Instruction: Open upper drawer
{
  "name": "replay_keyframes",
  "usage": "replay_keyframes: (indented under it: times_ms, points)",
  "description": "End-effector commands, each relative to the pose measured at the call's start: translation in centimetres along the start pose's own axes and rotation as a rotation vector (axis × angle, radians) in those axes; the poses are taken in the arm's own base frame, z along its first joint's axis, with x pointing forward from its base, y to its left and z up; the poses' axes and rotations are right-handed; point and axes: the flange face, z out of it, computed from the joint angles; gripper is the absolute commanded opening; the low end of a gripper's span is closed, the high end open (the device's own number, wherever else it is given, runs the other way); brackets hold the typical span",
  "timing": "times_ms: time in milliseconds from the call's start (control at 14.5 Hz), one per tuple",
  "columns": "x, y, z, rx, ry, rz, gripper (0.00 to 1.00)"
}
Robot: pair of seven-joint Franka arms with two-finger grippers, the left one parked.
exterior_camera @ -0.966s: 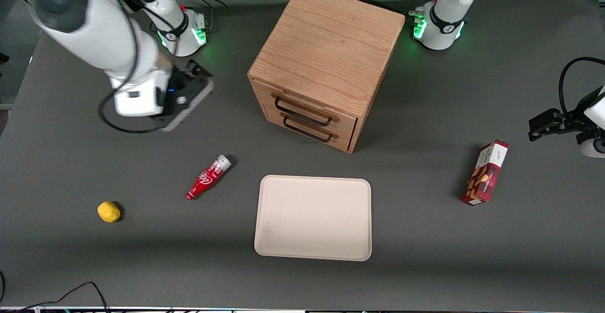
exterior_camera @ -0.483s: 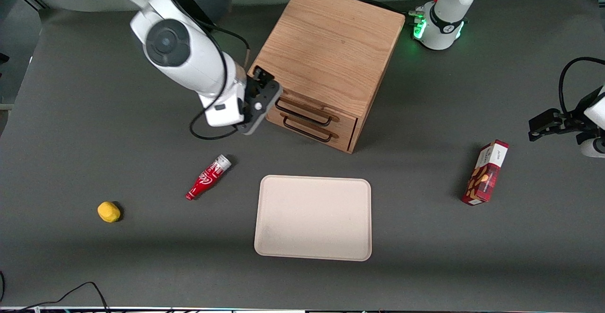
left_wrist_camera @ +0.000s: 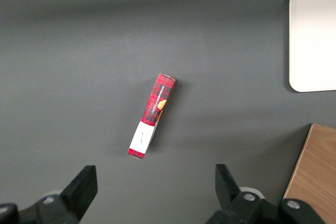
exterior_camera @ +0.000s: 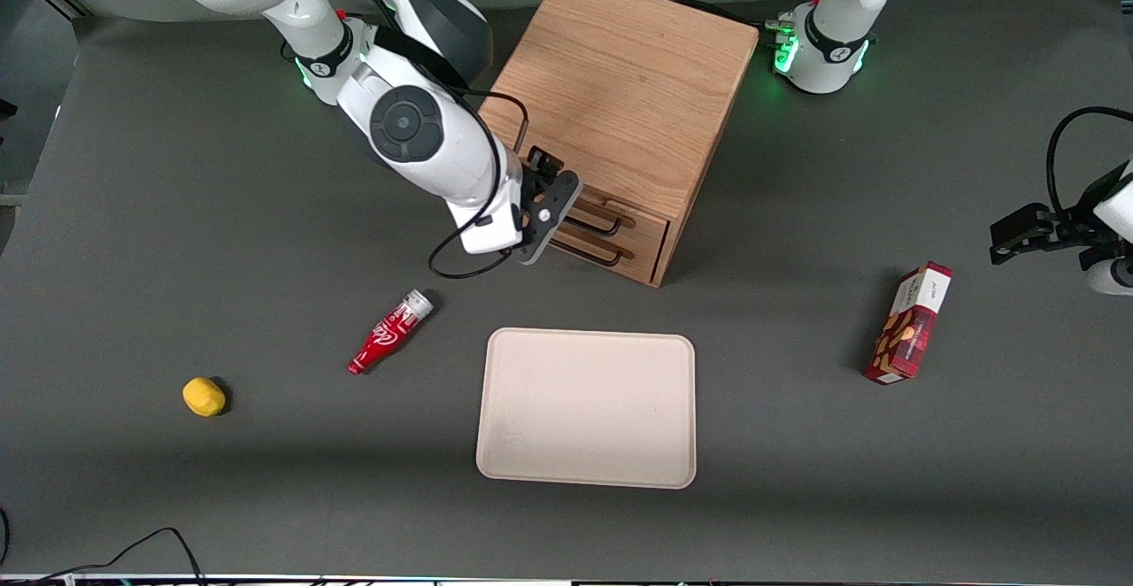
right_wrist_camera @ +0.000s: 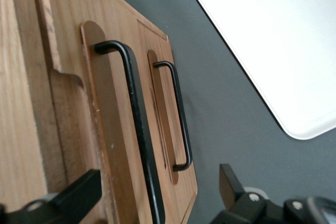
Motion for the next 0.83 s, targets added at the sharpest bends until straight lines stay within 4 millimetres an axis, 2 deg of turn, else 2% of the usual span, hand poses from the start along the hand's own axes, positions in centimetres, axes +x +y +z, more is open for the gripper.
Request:
replay_keyframes:
  times_ms: [0,207,345,483,621,759]
  points:
    - [0.1,-0.9,2.2,-0.005,0.014,-0.004,1.00]
    - [0.3,0.5,3.8,-0.028,0.003,-0.024,1.00]
    - [0.4,1.1,3.7,-0.035,0.006,-0.028,1.00]
    - [0.4,1.8,2.7,-0.038,0.010,-0.025,1.00]
    - [0.6,2.6,0.3,-0.032,-0.017,-0.029,1.00]
    - [0.7,4.1,-1.1,-0.005,-0.040,-0.043,1.00]
